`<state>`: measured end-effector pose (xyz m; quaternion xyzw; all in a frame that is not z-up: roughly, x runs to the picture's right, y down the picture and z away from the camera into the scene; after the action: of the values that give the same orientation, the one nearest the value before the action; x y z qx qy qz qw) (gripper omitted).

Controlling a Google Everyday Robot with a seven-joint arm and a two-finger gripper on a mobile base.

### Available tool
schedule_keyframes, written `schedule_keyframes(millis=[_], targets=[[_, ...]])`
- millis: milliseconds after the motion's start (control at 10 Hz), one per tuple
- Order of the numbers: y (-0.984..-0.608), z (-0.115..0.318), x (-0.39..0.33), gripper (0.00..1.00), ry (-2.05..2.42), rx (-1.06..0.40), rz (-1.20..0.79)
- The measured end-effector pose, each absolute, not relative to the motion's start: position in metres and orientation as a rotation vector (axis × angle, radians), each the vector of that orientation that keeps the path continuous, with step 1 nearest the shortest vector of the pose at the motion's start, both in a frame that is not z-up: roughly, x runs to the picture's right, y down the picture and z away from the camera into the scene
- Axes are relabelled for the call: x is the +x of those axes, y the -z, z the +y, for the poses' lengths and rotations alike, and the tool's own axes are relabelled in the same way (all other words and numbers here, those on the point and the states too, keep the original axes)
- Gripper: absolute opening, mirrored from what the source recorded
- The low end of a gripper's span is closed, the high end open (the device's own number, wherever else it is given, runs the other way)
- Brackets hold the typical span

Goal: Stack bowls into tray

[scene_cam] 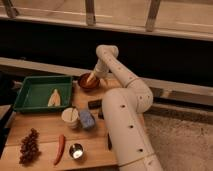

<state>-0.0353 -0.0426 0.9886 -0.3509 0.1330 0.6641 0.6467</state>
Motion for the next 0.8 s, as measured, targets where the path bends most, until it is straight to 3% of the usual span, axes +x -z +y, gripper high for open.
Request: schedule_keyframes(millis=[200,800], targets=[[-0.992,-0.037,-0.045,0.75,-1.507,-0.830,0.292],[-0.993,-0.032,-0.057,0.14,-1.499,-0.882,0.267]])
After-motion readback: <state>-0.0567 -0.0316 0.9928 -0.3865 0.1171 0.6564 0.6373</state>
